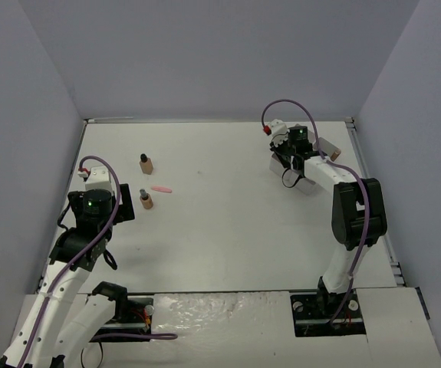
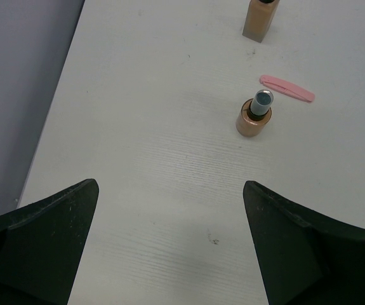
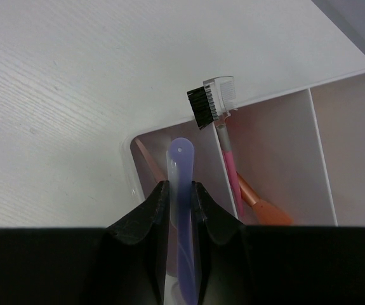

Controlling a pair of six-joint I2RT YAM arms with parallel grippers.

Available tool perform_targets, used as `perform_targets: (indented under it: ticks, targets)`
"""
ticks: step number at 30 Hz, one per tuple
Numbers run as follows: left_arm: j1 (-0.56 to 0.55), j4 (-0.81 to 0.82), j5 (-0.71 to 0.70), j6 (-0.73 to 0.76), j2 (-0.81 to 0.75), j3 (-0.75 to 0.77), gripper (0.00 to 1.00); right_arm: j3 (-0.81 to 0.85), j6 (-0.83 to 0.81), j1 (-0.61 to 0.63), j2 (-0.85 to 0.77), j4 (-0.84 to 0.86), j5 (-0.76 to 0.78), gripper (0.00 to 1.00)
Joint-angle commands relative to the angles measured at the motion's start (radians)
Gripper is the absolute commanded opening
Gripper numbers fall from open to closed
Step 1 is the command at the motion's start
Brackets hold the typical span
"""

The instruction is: Organize the makeup

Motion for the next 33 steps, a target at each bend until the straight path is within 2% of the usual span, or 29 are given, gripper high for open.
perform_targets:
  ticks: [1,2,4,8,15,19,23,27,33]
  targets:
    - [0.006,0.048,-0.017,0.015,0.002,0.023,0.97,0.050,-0.007,-0.003,-0.030,0.019,0.033,0.16]
    - [0.006,0.048,-0.017,0.015,0.002,0.023,0.97,0.050,-0.007,-0.003,-0.032,0.019,0.033,0.16]
    - [0.006,0.048,-0.016,0.016,0.001,0.023,0.97,0.055,-0.002,0.000,-0.042,0.013,0.026,0.29]
    - [0.006,0.049,-0.012,0.018,0.002,0.023,0.97,0.072,0.014,0.009,-0.079,-0.005,0.011,0.43]
    - [0.007,0.052,0.000,0.016,0.011,0.022,0.97,0.098,0.124,0.057,-0.192,-0.017,-0.101,0.60]
    - [0.008,0.052,0.004,0.018,0.018,0.023,0.97,0.122,0.158,0.144,-0.195,-0.019,-0.216,0.66]
    - [0.008,0.051,0.003,0.015,0.016,0.023,0.97,0.156,0.168,0.261,-0.126,-0.023,-0.314,0.69]
    - [0.009,0.049,-0.004,0.009,0.011,0.021,0.97,0.222,0.167,0.393,-0.018,-0.021,-0.326,0.70]
    - [0.008,0.042,-0.002,-0.015,-0.025,0.017,0.97,0.366,0.173,0.519,0.186,0.033,-0.327,0.71]
